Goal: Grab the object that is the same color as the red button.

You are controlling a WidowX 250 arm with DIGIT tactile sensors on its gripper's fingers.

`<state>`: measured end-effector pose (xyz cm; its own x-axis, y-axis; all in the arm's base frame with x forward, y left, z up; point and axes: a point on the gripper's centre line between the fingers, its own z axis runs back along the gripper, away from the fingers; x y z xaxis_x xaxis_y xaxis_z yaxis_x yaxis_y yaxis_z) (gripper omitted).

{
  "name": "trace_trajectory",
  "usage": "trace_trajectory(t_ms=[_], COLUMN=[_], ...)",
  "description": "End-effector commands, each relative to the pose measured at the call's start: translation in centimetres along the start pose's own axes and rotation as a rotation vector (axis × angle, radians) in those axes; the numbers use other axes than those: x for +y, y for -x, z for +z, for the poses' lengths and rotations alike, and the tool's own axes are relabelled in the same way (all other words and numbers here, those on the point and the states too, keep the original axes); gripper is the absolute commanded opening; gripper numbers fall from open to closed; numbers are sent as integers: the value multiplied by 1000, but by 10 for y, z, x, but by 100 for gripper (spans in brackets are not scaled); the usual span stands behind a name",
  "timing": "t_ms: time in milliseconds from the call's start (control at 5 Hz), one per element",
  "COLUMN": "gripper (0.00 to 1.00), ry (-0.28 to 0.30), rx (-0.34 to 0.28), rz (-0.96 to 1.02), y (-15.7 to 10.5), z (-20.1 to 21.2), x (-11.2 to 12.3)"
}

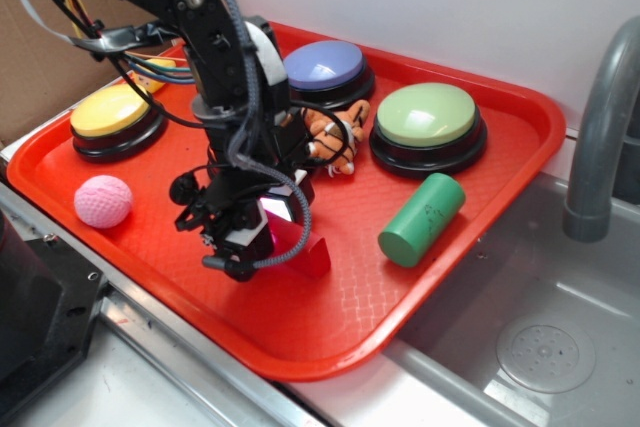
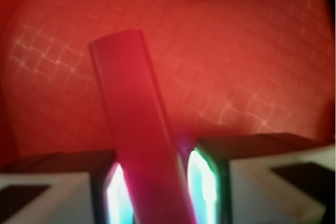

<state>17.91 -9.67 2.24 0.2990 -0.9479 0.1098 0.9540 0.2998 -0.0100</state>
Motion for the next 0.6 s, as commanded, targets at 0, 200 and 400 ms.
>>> trace_trajectory(t_ms=[0,200,400], gripper=[0,0,0], ry=[-91,-74,-56], rx=[-41,-7,9], rz=[311,565,818], y=[-5,5,25], z=[46,72,103], x=[-1,5,13])
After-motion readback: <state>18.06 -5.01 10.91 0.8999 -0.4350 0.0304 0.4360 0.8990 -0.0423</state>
